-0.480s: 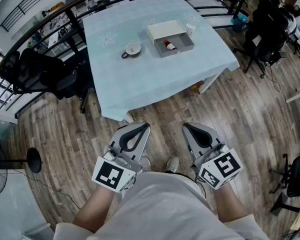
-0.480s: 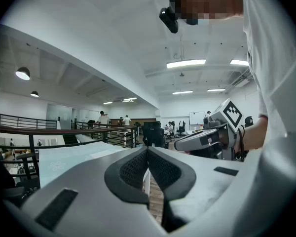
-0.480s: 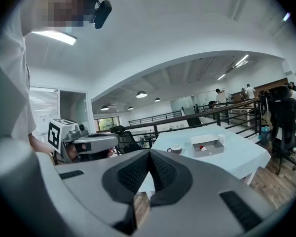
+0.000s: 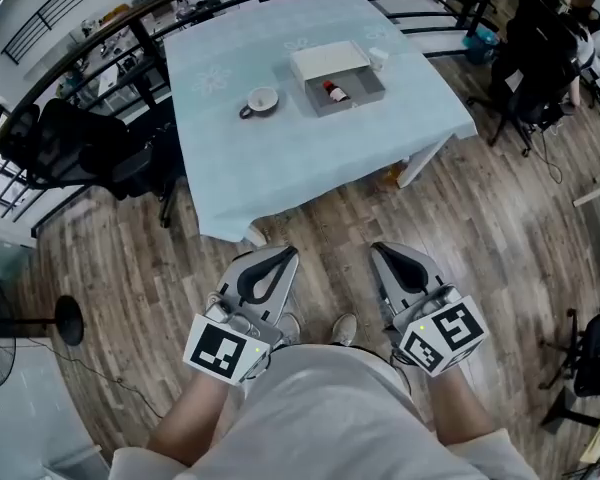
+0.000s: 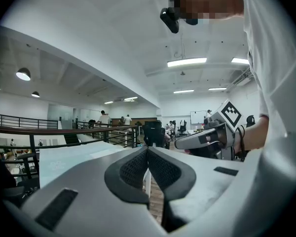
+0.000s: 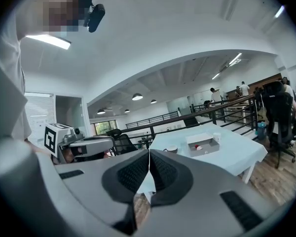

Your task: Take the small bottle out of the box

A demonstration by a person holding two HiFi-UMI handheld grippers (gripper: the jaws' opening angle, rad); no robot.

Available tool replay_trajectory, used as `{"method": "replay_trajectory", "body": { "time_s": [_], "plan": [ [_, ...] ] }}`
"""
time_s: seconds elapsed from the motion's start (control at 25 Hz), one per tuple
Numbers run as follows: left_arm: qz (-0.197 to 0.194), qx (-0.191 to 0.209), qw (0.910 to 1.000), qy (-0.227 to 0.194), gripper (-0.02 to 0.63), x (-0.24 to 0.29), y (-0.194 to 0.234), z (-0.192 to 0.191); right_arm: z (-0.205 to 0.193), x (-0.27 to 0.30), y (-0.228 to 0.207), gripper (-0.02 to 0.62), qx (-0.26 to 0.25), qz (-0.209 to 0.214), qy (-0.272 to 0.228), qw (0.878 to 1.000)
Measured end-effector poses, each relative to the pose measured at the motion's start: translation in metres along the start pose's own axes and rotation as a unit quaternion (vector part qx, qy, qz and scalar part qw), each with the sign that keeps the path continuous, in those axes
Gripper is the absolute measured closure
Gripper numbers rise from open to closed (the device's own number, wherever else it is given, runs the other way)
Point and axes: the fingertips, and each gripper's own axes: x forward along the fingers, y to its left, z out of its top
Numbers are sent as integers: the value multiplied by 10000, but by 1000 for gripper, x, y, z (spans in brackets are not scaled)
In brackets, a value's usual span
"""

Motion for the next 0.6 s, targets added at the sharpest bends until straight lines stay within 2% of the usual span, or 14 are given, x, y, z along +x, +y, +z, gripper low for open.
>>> {"method": "replay_trajectory", "body": {
  "time_s": [0.2, 0.36, 0.6],
  "plan": [
    [41, 105, 9999, 116, 586, 6, -15, -4, -1, -16, -10, 572, 6, 54, -24, 10000],
    [78, 87, 9999, -16, 586, 14, -35, 4, -4, -34, -18, 572, 34, 134, -6, 9999],
    [137, 175, 9998, 24, 586, 18, -59, 4, -6, -58, -29, 572, 26, 185, -33, 9998]
  ]
}}
